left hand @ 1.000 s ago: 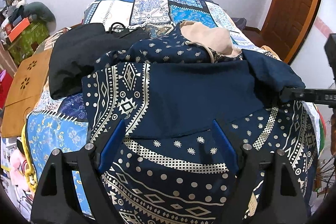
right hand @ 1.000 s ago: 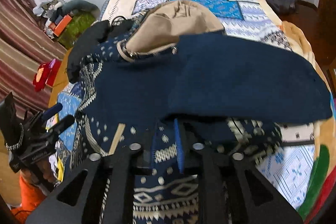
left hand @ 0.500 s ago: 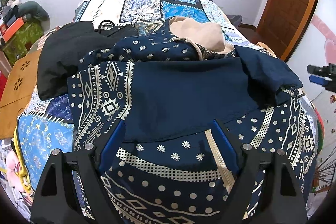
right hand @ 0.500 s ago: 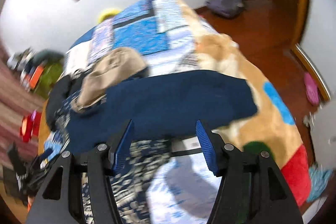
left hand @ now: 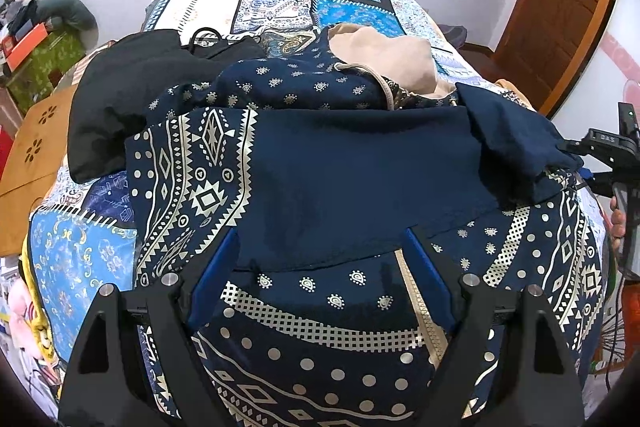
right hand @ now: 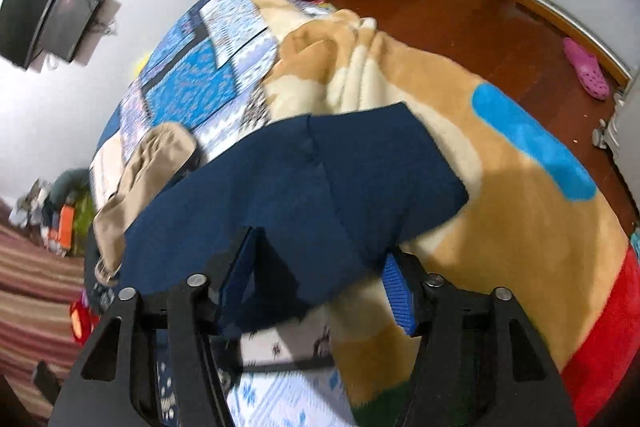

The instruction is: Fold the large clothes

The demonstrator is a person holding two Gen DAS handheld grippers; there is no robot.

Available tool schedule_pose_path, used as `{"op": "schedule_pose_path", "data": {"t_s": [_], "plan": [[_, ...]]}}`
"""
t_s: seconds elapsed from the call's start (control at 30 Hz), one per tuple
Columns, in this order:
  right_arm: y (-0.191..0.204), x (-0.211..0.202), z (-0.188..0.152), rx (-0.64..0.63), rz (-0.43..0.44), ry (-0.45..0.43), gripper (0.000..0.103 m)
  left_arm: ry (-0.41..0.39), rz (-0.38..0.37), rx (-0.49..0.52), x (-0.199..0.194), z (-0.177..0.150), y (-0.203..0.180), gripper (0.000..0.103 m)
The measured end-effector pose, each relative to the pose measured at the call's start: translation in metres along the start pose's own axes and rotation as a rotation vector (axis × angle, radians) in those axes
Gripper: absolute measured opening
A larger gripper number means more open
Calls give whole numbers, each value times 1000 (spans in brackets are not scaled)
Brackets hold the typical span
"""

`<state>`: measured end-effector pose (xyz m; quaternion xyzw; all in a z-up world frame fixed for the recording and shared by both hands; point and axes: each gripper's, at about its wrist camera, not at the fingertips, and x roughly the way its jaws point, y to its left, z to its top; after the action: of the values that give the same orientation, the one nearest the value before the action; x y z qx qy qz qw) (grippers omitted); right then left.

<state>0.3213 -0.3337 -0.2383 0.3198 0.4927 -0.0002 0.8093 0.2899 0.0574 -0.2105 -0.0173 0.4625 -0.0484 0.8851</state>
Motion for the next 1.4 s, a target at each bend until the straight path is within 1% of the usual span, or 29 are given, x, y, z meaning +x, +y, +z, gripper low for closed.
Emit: {"op": "schedule_pose_path", "data": {"t_s": [0.07, 0.1, 0.13, 0.17, 0.27, 0.33, 0.37, 0.4, 0.47, 0.53, 0.63, 0.67, 0.73, 0.83, 0.9, 0.97, 1.0, 1.07, 1.1, 1.17, 1.2, 1.27, 1.3, 1.33, 1.4], "plan": [[7, -3, 1, -5, -32, -34, 36, -4, -3, 3, -3, 0, 0, 83], [9, -6, 1, -18, -44, -52, 32, -9, 0, 9, -5, 0, 0, 83], [17, -12, 0, -45, -59, -81, 19, -15, 5, 14, -8, -1, 1, 83], [19, -16, 1, -67, -59, -98, 13, -20, 8, 17, -10, -1, 1, 83], [44, -36, 3, -141, -29, -155, 13, -35, 9, 14, -17, 0, 5, 83], [75, -55, 4, -224, 17, -185, 12, -43, 12, 8, -20, 0, 7, 83], [84, -61, 3, -251, 33, -192, 12, -49, 12, 2, -22, 0, 9, 83], [106, -72, 2, -302, 66, -204, 12, -58, 11, -8, -26, 0, 12, 83], [134, -85, -3, -372, 110, -221, 12, -71, 8, -20, -30, 0, 15, 83], [172, -99, -15, -461, 176, -222, 12, -83, 6, -28, -34, -1, 19, 83], [215, -102, -37, -558, 275, -172, 12, -87, 14, -39, -38, -5, 26, 83], [235, -98, -48, -598, 306, -138, 12, -88, 16, -43, -39, -6, 29, 83], [265, -84, -68, -658, 341, -81, 12, -95, 22, -55, -43, -11, 37, 83], [298, -57, -100, -733, 361, -3, 12, -110, 30, -80, -52, -18, 53, 83], [310, -36, -118, -762, 368, 55, 12, -112, 34, -106, -56, -24, 68, 83], [320, -3, -140, -784, 355, 141, 12, -106, 38, -141, -60, -31, 83, 83], [323, 8, -149, -794, 340, 171, 12, -101, 38, -157, -60, -34, 89, 83], [326, 34, -168, -813, 302, 242, 13, -85, 35, -196, -61, -42, 105, 83], [326, 47, -178, -821, 277, 290, 15, -80, 35, -210, -61, -46, 110, 83], [324, 68, -190, -823, 234, 366, 16, -68, 35, -240, -60, -53, 121, 83], [322, 74, -195, -825, 213, 393, 17, -58, 32, -261, -58, -57, 127, 83], [321, 87, -201, -824, 183, 468, 27, -41, 22, -291, -55, -62, 134, 83], [320, 91, -204, -819, 186, 506, 29, -34, 18, -303, -53, -63, 136, 83], [318, 91, -204, -812, 194, 523, 30, -27, 12, -313, -51, -65, 138, 83], [317, 81, -204, -821, 193, 519, 32, -15, -5, -328, -48, -66, 139, 83]]}}
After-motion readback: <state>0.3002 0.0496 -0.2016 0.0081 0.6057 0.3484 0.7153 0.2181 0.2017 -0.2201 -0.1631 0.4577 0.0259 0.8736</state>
